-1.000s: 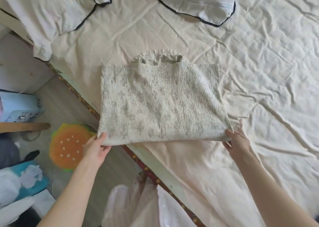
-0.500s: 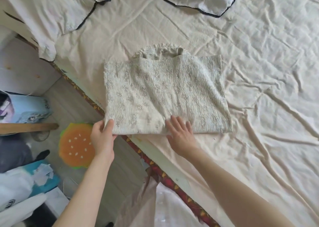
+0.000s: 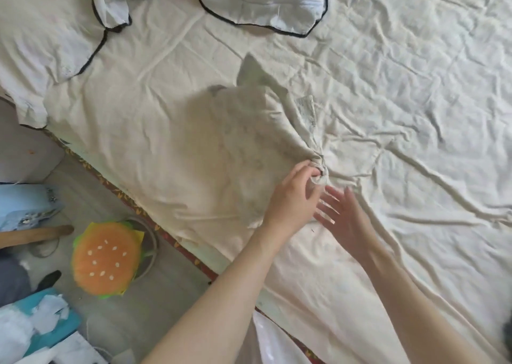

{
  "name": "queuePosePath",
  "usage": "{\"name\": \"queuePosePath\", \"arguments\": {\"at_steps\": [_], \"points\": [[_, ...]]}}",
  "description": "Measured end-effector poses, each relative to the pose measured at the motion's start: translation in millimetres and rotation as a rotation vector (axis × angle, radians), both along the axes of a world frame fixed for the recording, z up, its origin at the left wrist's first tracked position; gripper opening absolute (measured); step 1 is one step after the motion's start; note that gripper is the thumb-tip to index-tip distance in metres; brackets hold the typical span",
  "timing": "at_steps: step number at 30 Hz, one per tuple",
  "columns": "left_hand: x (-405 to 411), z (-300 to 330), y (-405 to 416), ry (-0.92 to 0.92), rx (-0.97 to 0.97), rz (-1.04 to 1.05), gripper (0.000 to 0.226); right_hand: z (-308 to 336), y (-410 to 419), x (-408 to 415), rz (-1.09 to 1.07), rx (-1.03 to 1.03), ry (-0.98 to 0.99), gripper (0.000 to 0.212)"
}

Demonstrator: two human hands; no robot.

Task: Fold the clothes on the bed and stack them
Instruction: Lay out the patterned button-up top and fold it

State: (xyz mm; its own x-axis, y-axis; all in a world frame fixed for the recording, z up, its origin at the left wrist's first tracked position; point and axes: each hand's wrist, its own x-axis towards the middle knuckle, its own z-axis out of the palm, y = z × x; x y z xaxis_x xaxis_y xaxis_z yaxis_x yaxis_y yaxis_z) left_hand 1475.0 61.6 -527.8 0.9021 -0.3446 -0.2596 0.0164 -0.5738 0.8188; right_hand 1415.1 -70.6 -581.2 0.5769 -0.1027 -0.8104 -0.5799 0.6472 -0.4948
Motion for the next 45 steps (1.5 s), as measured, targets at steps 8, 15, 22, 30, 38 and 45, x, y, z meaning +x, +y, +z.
{"name": "queuePosePath", "arguments": {"at_steps": [8,15,22,30,38,45], "points": [[-40.7,-52.9,36.7,-0.132,0.599,-0.297,0.054,-20.7,-23.9,9.8,0.202,-0.204,0.168,0.049],[-52.9,-75.7,68.9,0.015,0.785,-0.414,0.077,-27.2,-17.7,23.3,0.325,-0.546,0.153,0.013],[-34.8,-80.5,52.1,0.05,0.425,-0.113,0.041,-39.7,-22.3,5.5,0.399,-0.723,0.182,0.026],[-29.9,-84.0,80.6,0.707,-0.077,0.665,0.05,-39.6,-25.2,7.3,0.161,-0.33,0.069,0.026],[-23.6,-91.9,92.2,0.9,-0.189,0.661,0.053,-49.4,-25.6,8.5,0.446,-0.477,0.166,0.02],[-30.1,-76.9,108.7,0.961,-0.283,0.7,0.053,-30.2,-22.4,4.0,0.256,-0.164,0.281,0.008]]}}
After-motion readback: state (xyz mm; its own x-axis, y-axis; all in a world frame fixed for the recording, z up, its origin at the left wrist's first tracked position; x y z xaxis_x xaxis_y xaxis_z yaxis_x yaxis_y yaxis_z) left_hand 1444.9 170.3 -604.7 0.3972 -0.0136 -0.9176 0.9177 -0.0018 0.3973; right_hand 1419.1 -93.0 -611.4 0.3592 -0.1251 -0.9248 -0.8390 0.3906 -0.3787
